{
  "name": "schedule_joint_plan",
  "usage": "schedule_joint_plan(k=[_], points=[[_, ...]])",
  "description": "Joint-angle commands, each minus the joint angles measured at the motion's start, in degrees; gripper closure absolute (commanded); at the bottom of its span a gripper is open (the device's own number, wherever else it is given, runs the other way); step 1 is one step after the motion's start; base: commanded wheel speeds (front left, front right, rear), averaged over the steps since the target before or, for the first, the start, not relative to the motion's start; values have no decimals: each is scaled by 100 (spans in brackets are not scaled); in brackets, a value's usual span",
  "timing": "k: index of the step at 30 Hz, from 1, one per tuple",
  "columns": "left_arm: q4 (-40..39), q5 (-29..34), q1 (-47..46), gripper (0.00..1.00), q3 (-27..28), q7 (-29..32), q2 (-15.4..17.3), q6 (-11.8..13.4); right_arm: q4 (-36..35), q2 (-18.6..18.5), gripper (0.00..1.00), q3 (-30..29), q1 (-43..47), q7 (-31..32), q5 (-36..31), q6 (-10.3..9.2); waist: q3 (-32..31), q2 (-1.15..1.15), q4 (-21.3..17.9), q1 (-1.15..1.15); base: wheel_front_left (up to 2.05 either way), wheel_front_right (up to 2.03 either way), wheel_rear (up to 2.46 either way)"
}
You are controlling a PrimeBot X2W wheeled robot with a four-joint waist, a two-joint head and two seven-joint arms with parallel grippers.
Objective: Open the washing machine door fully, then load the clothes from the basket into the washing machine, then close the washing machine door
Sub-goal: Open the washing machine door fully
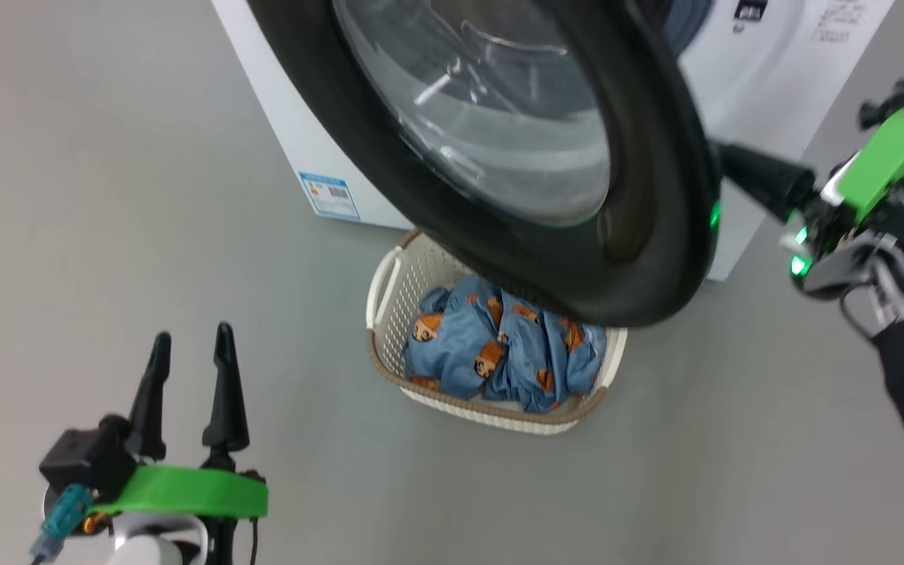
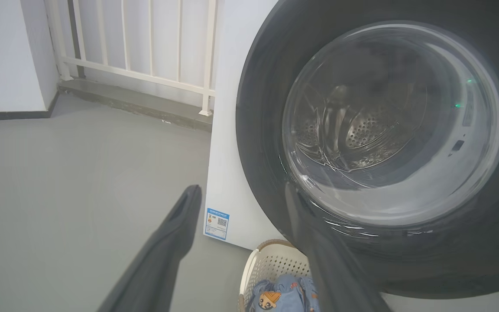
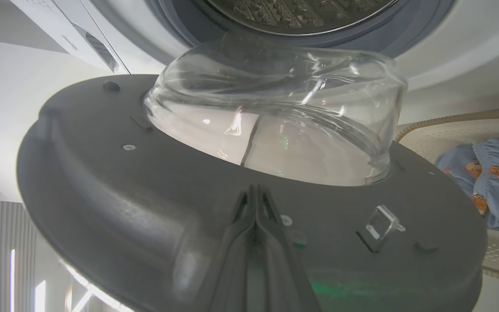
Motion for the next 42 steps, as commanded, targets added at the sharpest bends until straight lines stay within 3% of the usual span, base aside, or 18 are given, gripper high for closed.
schedule_joint_plan(k=[1,22,30,42], points=[[-89,84,51,0,202,-37,141,-11,-250,155,100,121,159,94,111,34,-260,0,121,0,0,0,0],[-84,106,452,0,151,52,210,23,-1215,543,100,-33,1838,259,270,34,-991,0,957,0,0,0,0],[-148,82,465,0,86,114,245,34,-1325,707,100,-52,2029,341,264,34,-1007,0,1245,0,0,0,0],[-194,29,481,0,84,111,309,88,-1371,871,100,-68,1997,455,188,34,-976,0,1279,0,0,0,0]])
